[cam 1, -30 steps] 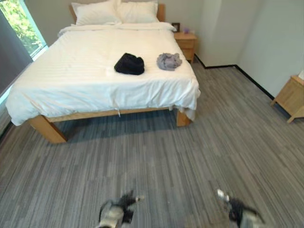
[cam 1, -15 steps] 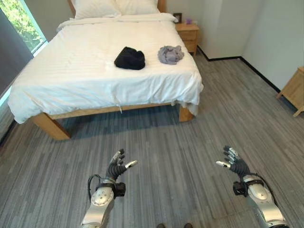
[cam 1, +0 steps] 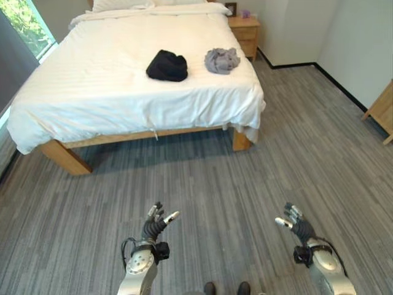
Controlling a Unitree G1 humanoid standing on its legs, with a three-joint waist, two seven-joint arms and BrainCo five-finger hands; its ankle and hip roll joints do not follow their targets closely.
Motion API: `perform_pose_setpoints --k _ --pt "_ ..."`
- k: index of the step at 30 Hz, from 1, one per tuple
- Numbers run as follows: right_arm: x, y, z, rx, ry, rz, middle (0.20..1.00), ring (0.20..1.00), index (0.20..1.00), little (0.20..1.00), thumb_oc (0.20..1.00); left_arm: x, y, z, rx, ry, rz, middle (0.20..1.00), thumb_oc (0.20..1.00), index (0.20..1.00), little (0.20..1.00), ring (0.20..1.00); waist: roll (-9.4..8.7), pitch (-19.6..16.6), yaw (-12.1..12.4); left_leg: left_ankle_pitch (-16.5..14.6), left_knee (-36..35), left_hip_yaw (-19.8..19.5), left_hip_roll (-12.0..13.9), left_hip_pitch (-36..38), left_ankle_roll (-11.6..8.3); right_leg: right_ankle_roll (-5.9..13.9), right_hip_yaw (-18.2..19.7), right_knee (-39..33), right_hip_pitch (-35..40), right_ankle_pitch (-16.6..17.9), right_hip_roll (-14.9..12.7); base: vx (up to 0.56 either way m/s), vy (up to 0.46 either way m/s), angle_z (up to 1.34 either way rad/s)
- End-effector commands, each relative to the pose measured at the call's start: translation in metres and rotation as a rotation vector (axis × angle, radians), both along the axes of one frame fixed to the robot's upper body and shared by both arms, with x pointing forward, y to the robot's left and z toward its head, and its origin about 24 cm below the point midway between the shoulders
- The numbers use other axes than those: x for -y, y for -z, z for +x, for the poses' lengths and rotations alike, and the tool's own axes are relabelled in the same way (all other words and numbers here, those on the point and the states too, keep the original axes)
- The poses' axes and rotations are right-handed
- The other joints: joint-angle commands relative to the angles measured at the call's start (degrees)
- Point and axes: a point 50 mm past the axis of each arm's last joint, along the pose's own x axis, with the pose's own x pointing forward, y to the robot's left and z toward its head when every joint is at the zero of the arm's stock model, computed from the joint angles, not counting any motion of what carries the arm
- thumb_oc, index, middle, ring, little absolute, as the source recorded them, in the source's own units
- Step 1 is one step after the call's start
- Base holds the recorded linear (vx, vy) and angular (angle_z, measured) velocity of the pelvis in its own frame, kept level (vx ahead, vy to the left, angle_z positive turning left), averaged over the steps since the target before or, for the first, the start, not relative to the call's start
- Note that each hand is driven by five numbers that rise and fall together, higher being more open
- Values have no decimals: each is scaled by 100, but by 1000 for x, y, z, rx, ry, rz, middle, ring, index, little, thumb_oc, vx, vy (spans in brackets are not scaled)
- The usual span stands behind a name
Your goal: Pick up bed clothes into laundry basket.
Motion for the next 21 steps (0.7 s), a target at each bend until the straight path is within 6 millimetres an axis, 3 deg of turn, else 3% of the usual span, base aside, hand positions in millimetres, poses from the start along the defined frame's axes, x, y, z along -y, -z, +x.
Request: perform_pose_setpoints --k 1,2,4,6,7,9,12,15,17,18,19,20,21 --pt "-9 -32 22 173 -29 -16 1000 1000 1000 1000 1000 -30 -29 25 124 -71 101 1000 1000 1000 1000 1000 -181 150 166 -117 220 -498 102 -178 -183 1002 385 2181 -720 23 -1306 22 213 -7" --pt "-9 -32 22 174 -29 -16 1000 1000 1000 1000 1000 -30 -29 26 124 -71 101 1000 1000 1000 1000 1000 -186 130 169 -104 228 -492 97 -214 -179 1003 394 2179 -754 41 -1310 27 215 -1" --pt "-14 -31 21 168 -33 3 1000 1000 1000 1000 1000 -34 -31 27 120 -79 125 1000 1000 1000 1000 1000 -122 318 84 -233 255 -431 54 -83 -3 954 399 3414 -1323 583 -1491 75 207 35" --pt "-14 -23 16 132 -32 6 1000 1000 1000 1000 1000 -34 -33 28 119 -58 156 1000 1000 1000 1000 1000 -19 474 3 -324 271 -515 161 65 28 953 482 3946 -1848 526 -1376 237 106 21" --pt "-14 -23 16 126 -33 -2 1000 1000 1000 1000 1000 -33 -34 30 122 -53 160 1000 1000 1000 1000 1000 -18 509 -38 -391 237 -529 196 182 -21 945 484 3836 -2059 378 -1349 352 -35 -16" --pt "-9 -24 18 132 -6 34 1000 1000 1000 1000 1000 -28 -34 33 130 -41 138 1000 1000 1000 1000 1000 -18 549 -222 -550 70 -713 255 608 -164 928 470 2911 -2291 216 -1142 475 -117 3" --pt "-7 -30 22 154 -5 46 1000 1000 1000 1000 1000 -25 -33 39 126 -23 129 1000 1000 1000 1000 1000 -56 564 -541 -857 0 -1100 372 1072 -370 1082 692 1032 -2397 596 -841 569 -175 51" --pt "-4 -28 17 140 -12 40 1000 1000 1000 1000 1000 -16 -30 40 118 14 122 1000 1000 1000 1000 1000 -39 466 -704 -926 23 -1302 544 1402 -513 1156 785 821 -2467 850 -819 603 -217 67" --pt "-3 -28 13 136 -46 27 1000 1000 1000 1000 1000 -9 -26 37 111 35 102 1000 1000 1000 1000 1000 35 391 -751 -569 762 -1402 711 1292 -689 1018 730 1204 -2484 801 -804 442 -150 87" --pt "0 -23 10 112 -47 14 1000 1000 1000 1000 1000 -8 -24 34 106 41 89 1000 1000 1000 1000 1000 96 371 -762 -185 1259 -1371 787 1197 -769 928 709 1325 -2404 716 -730 523 -183 76" --pt "3 -23 9 104 -51 -1 1000 1000 1000 1000 1000 -5 -21 33 100 43 64 1000 1000 1000 1000 1000 114 369 -758 431 2007 -1320 803 873 -893 787 690 1393 -2234 561 -678 551 -269 83" --pt "7 -22 7 100 -29 22 1000 1000 1000 1000 1000 -2 -17 30 86 41 38 1000 1000 1000 1000 1000 12 377 -774 1014 3102 -1179 769 407 -935 605 677 1377 -1962 426 -685 609 -440 68" --pt "11 -21 2 97 -6 65 1000 1000 1000 1000 1000 -1 -17 28 83 48 21 1000 1000 1000 1000 1000 -112 430 -714 1256 4136 -881 792 -45 -951 427 634 1305 -1624 267 -669 612 -533 58"
